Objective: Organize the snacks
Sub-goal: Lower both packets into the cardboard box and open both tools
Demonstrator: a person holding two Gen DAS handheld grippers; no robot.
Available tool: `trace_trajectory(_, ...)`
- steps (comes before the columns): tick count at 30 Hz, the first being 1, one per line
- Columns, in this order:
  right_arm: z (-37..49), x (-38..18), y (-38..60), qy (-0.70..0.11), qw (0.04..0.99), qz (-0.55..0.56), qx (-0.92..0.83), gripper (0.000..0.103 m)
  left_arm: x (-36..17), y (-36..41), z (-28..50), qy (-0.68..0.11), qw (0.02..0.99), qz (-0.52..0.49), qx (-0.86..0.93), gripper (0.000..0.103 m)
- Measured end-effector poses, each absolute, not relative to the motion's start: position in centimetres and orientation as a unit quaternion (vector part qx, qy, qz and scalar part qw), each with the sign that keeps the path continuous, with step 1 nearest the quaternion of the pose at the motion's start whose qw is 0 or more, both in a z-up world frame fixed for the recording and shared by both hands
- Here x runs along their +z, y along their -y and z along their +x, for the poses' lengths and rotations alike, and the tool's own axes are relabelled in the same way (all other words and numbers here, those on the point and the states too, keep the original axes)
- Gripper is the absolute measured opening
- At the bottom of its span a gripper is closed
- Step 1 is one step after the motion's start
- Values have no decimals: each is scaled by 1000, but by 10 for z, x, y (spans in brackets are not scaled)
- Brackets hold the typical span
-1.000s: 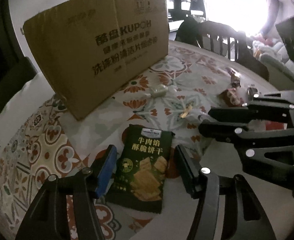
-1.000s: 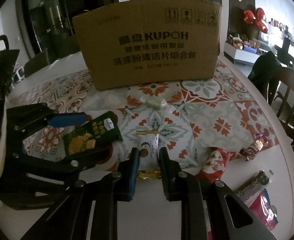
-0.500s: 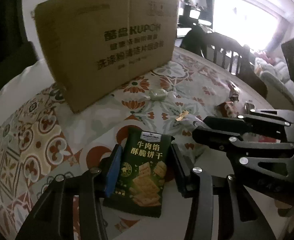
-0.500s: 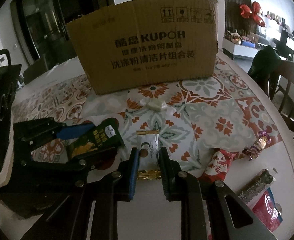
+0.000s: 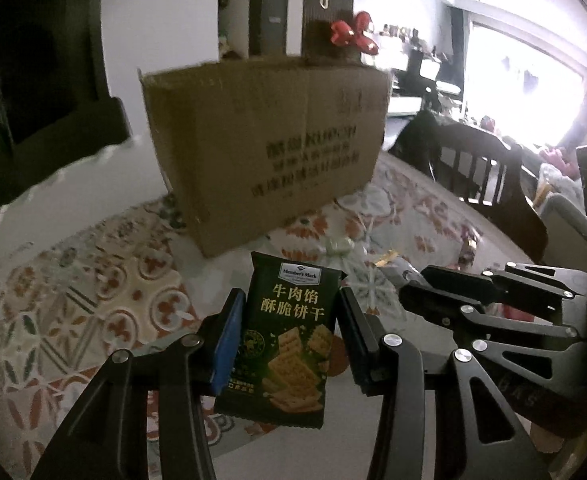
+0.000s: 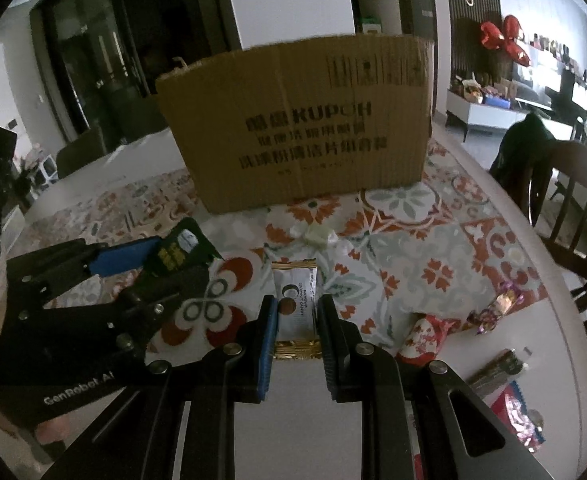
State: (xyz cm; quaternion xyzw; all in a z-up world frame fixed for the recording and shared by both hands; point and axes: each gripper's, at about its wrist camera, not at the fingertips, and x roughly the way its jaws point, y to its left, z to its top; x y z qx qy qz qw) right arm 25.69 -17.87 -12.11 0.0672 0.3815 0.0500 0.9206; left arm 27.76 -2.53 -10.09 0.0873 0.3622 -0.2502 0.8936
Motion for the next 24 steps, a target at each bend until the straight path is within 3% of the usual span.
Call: trace_trajectory(24, 274, -7, 209, -253, 964, 56, 64, 22, 23, 39, 295, -260, 940, 53, -215, 46)
